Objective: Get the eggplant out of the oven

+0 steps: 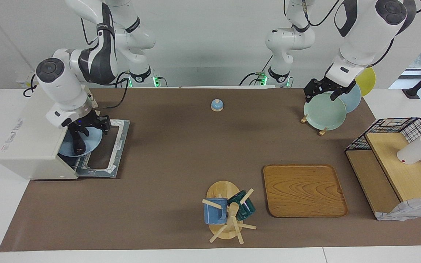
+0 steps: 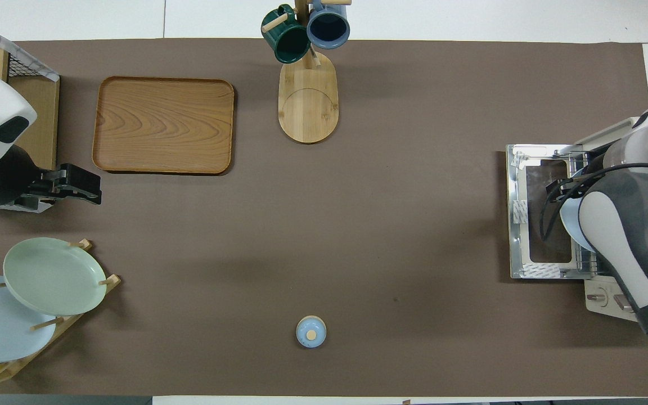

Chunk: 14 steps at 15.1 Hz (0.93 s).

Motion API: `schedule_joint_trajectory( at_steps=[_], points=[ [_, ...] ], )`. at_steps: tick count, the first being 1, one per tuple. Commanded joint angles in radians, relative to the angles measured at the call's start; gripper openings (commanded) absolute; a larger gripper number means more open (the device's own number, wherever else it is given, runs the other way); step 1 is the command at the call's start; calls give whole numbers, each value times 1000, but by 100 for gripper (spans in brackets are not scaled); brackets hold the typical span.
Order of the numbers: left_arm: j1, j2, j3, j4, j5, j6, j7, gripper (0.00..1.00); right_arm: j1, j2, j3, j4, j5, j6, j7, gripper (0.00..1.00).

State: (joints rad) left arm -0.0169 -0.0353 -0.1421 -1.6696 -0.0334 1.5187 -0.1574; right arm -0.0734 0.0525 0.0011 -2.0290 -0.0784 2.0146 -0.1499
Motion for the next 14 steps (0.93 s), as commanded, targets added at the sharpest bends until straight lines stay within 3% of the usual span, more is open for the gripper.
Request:
schedule_joint_trajectory(
  at_steps=[1, 5, 14],
  points=[
    [20, -12, -13, -10, -7, 15, 4, 100, 3, -65, 11, -135, -12, 111, -4, 55],
    [21, -12, -11, -10, -8, 17, -1, 100, 18, -66, 11, -152, -11, 119, -7, 44],
    [20, -15, -5, -6, -8, 29, 5, 100, 4, -74, 8, -174, -50, 121, -95, 44]
  ],
)
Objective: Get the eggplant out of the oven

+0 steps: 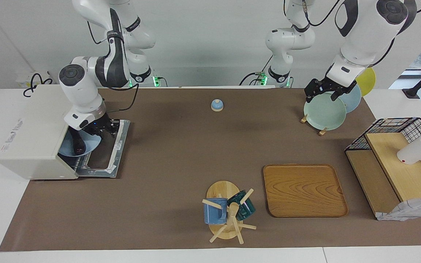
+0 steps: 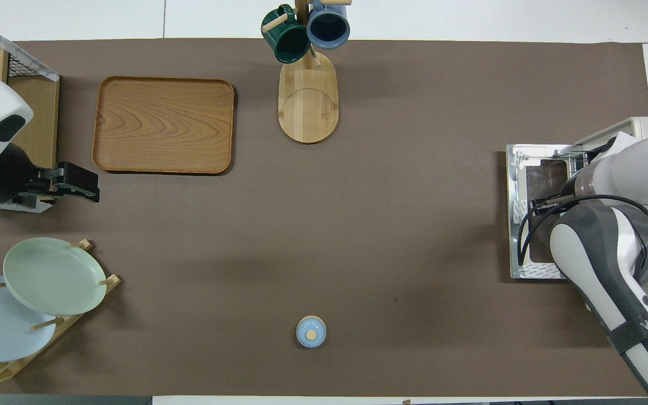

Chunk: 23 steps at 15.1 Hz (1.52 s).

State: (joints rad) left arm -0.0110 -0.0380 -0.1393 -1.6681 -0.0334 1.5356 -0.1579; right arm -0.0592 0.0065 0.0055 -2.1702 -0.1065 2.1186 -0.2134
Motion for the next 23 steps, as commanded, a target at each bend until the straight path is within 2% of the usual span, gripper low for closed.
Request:
schedule_joint_trajectory(
  at_steps=[1, 9, 10, 11, 13, 14, 18, 19, 23],
  points=[
    [14, -14, -8, -7, -8, 12, 14, 100, -10, -28, 4, -33, -34, 20, -38, 44],
    [16, -13, -8, -19, -11, 63, 3, 100, -59, -36, 4, -77, -38, 122, -176, 43],
    [16, -10, -8, -18, -14, 67, 3, 100, -59, -36, 4, -80, -38, 123, -173, 40],
    [16, -6, -8, -19, -14, 75, 3, 100, -59, -36, 4, -82, -38, 123, -173, 31],
    [16, 0, -8, -19, -16, 89, 5, 100, -59, -36, 4, -82, -38, 123, -175, 3],
    [16, 7, -8, -19, -16, 98, 6, 100, -60, -36, 4, -82, -38, 121, -179, 0],
    [14, 30, -9, -21, -16, 129, 11, 100, -47, -34, 4, -68, -39, 97, -199, 0],
    [14, 38, -9, -21, -16, 141, 11, 100, -44, -31, 8, -50, -44, 60, -198, 0],
    [14, 85, -9, -19, -16, 184, 12, 100, 67, 13, 14, 123, -48, -144, -115, 0]
  ],
)
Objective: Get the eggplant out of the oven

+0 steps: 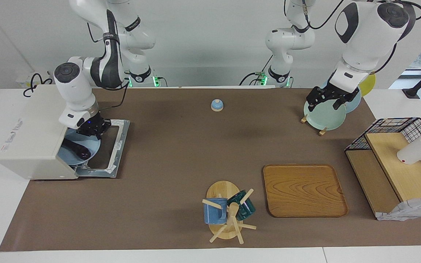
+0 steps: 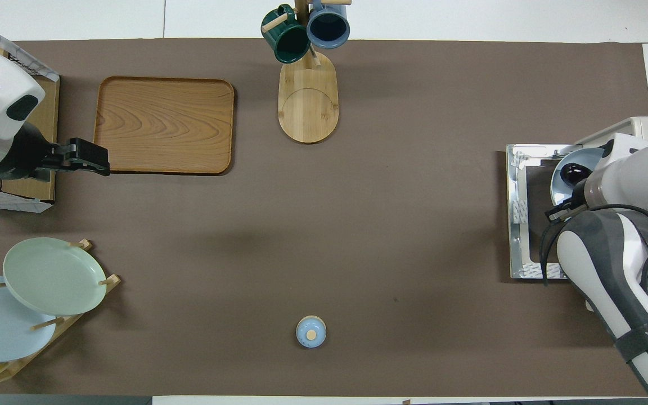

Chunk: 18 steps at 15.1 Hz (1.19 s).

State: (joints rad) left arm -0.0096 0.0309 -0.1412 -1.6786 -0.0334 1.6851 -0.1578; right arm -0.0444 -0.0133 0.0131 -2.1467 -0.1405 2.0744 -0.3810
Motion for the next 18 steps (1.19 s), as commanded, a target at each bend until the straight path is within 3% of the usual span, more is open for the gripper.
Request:
schedule_joint_trajectory(
  at_steps=[1, 9, 16, 18],
  points=[
    [11, 24, -8, -9, -16, 42, 14, 100, 88, 42, 7, 135, -25, -143, 100, 0],
    [13, 70, -8, -10, -16, 74, 44, 100, 334, 61, 7, 234, -100, -260, 344, 0],
    [16, 73, -6, -1, -16, 73, 44, 100, 567, 219, 8, 441, -80, -335, 635, 0],
    [16, 73, -6, -1, -16, 73, 44, 100, 642, 303, 8, 534, -44, -349, 739, 0]
  ],
)
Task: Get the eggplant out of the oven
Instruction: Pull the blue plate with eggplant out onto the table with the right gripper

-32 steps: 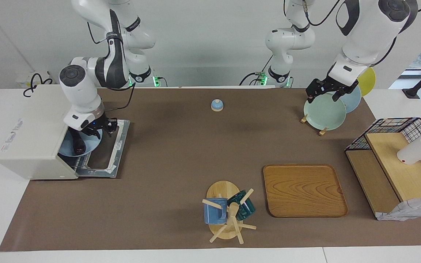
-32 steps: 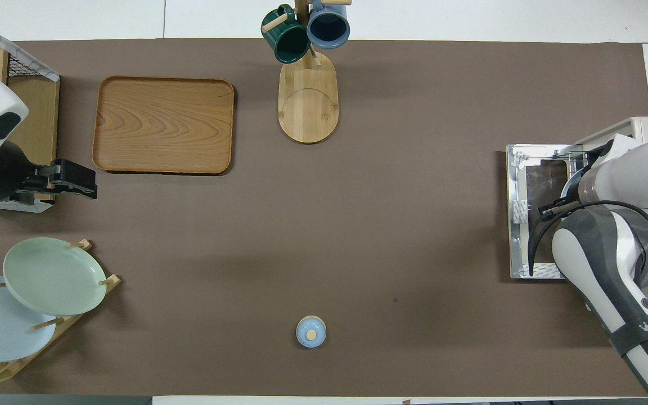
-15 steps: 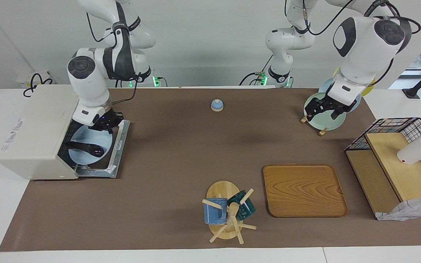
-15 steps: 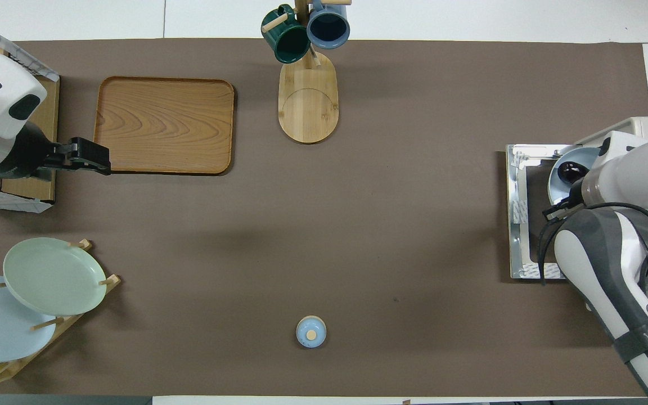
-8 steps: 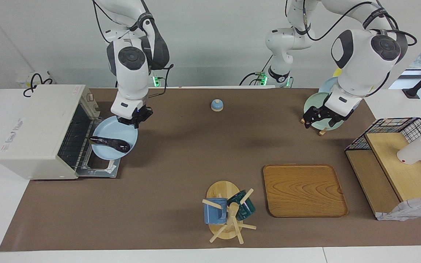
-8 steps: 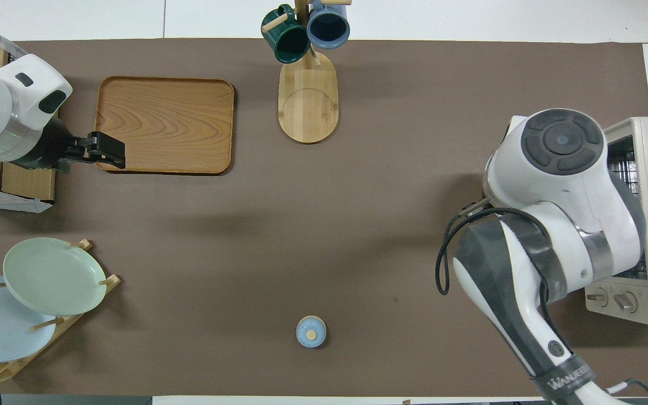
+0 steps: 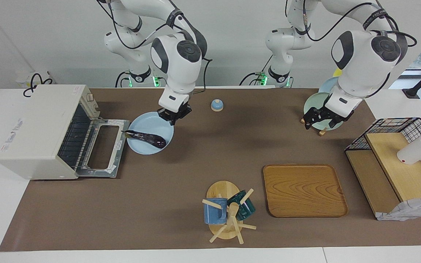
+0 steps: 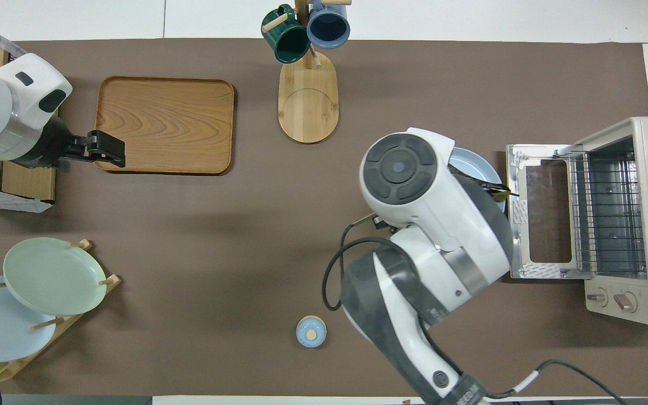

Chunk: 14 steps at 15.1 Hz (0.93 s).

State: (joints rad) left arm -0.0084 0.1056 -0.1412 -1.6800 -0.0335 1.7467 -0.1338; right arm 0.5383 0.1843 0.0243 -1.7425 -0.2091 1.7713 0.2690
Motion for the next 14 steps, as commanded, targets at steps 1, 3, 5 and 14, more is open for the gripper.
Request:
schedule_joint_trajectory(
  at_steps=[1, 3, 5, 14],
  points=[
    [15, -1, -6, 2, -16, 10, 20, 100, 86, 162, -3, 193, 28, -65, 139, 0],
    [15, 2, -5, 11, -16, 7, 20, 100, 117, 239, -3, 256, 28, -62, 199, 0],
    [15, 11, -5, 28, -16, -1, 19, 100, 175, 299, 0, 273, 30, -11, 264, 0],
    [25, 17, -3, 36, -17, 2, 19, 100, 226, 391, 40, 296, 65, 319, 420, 0]
  ],
)
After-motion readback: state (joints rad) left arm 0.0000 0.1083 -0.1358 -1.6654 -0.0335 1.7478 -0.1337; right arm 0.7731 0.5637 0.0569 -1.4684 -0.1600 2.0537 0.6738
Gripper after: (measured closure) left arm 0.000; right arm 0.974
